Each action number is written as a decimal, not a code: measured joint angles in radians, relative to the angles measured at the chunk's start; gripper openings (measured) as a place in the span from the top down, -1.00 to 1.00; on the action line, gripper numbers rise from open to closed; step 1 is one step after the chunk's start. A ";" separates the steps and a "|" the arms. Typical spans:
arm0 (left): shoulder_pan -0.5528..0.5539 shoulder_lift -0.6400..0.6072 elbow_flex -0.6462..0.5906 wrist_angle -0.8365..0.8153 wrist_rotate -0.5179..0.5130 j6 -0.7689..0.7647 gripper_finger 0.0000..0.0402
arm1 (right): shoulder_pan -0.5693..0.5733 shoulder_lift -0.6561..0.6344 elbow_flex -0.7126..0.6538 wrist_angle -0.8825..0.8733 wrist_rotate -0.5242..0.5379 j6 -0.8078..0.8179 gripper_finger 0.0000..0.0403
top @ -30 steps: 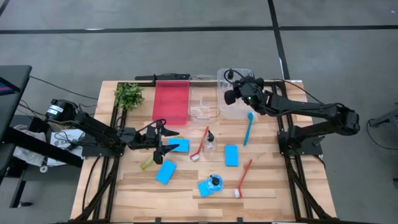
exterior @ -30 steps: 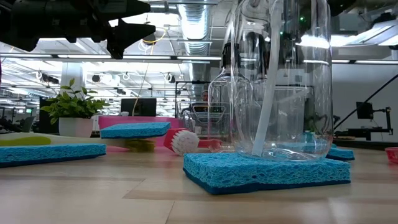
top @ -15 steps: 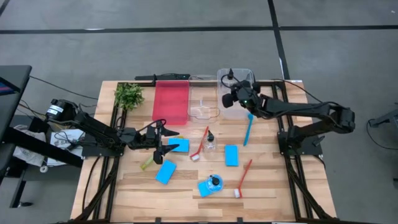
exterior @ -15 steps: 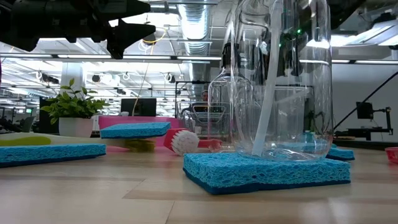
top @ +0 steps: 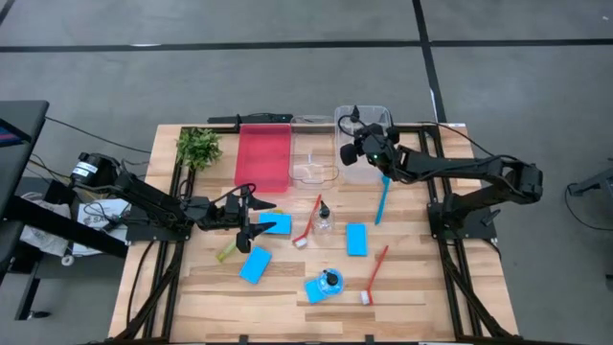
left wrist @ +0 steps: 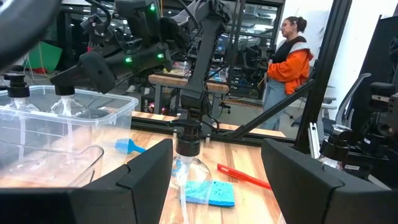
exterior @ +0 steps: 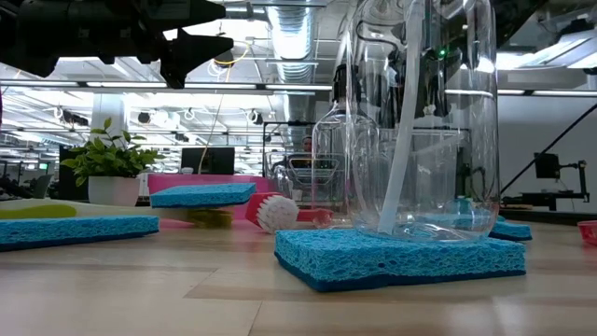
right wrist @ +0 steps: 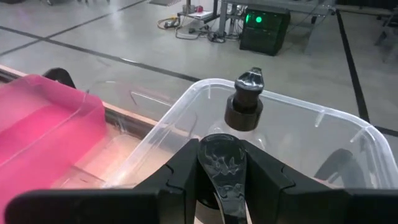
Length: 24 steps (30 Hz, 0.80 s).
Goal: Pick & Place Kitchen Sink Supplies
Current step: Put the top soap dispenser into the right transparent bin
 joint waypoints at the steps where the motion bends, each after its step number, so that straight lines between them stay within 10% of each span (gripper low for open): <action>1: 0.000 0.000 0.000 0.000 0.000 0.000 -0.24 | 0.000 0.002 0.000 0.000 0.000 0.000 0.55; 24: 0.000 0.000 0.000 0.000 0.000 0.000 -0.24 | 0.001 0.003 0.000 -0.012 0.003 -0.001 0.24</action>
